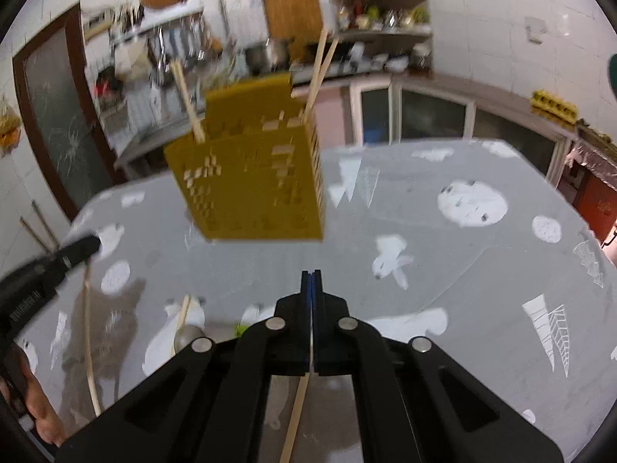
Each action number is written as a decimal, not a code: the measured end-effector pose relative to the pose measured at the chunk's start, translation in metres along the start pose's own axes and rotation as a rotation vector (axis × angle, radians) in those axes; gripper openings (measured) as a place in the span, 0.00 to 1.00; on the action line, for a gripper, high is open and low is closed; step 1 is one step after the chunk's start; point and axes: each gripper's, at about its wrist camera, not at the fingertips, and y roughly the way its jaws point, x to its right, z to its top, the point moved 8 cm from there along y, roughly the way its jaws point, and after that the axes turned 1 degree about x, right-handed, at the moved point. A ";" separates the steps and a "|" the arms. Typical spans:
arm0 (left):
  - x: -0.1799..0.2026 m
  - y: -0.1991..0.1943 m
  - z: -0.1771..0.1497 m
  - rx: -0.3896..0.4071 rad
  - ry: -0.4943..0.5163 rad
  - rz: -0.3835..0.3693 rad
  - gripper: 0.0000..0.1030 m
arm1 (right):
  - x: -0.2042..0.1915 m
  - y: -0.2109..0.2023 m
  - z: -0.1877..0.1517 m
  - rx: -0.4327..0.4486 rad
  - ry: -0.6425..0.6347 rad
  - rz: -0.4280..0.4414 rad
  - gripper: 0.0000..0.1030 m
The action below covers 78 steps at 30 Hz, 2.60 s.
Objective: Organize utensils
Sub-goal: 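Lift both held chopsticks and carry them over the yellow slotted holder, then lower the chopsticks into the holder and open both tools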
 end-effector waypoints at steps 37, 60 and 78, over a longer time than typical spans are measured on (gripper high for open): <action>-0.015 -0.027 0.026 0.144 -0.029 -0.027 0.03 | 0.009 -0.023 0.034 0.203 0.054 -0.024 0.05; 0.001 -0.069 0.072 0.392 0.031 0.001 0.03 | 0.001 -0.088 0.091 0.550 0.018 -0.012 0.05; 0.016 -0.093 0.204 0.592 0.006 -0.053 0.03 | -0.024 -0.138 0.204 0.709 -0.032 0.016 0.05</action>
